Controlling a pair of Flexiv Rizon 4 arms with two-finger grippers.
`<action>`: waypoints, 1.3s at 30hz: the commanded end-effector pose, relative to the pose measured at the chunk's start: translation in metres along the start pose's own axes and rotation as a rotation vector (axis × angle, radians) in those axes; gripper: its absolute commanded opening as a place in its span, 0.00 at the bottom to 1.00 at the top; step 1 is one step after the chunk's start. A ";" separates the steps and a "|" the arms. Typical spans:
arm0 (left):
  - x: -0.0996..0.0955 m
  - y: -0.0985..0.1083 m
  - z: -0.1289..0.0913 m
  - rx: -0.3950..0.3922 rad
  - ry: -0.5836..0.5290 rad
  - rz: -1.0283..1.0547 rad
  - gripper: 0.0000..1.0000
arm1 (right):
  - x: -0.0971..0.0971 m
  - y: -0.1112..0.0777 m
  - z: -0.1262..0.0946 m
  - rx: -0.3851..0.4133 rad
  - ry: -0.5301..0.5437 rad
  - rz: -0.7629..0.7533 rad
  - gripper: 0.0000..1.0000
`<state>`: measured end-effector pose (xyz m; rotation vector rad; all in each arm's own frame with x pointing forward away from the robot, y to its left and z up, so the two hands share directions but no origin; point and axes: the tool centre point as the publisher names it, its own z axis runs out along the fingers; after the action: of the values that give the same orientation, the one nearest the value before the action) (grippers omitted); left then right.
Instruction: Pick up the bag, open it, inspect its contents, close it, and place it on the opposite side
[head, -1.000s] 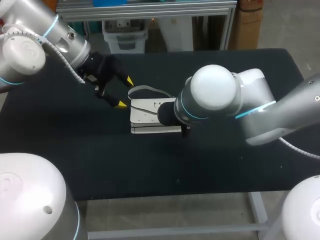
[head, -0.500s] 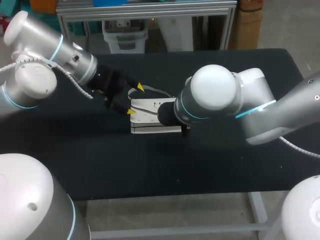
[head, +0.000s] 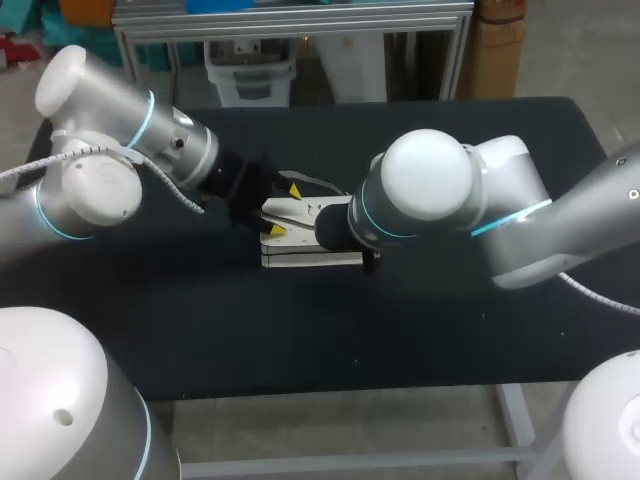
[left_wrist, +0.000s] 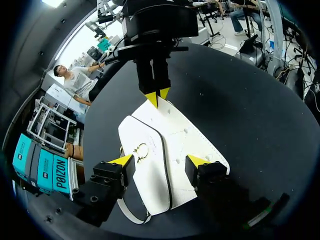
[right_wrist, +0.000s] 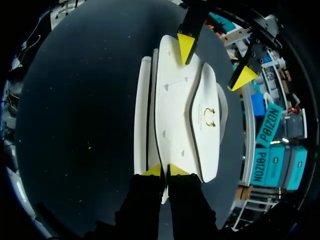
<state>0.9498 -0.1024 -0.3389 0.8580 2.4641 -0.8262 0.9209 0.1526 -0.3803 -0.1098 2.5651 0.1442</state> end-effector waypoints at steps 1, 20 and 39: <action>0.004 -0.004 0.006 -0.011 -0.018 0.013 0.62 | 0.002 0.001 0.002 0.001 -0.003 0.001 0.00; -0.010 0.016 0.028 -0.164 -0.108 -0.038 0.45 | 0.002 0.001 0.002 0.001 -0.003 0.001 0.00; -0.041 0.027 -0.004 -0.106 -0.153 -0.192 0.00 | 0.002 0.001 0.002 0.001 -0.003 0.001 0.00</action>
<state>0.9908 -0.1093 -0.3370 0.5006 2.4428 -0.7629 0.9229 0.1552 -0.3792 -0.1088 2.5627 0.1461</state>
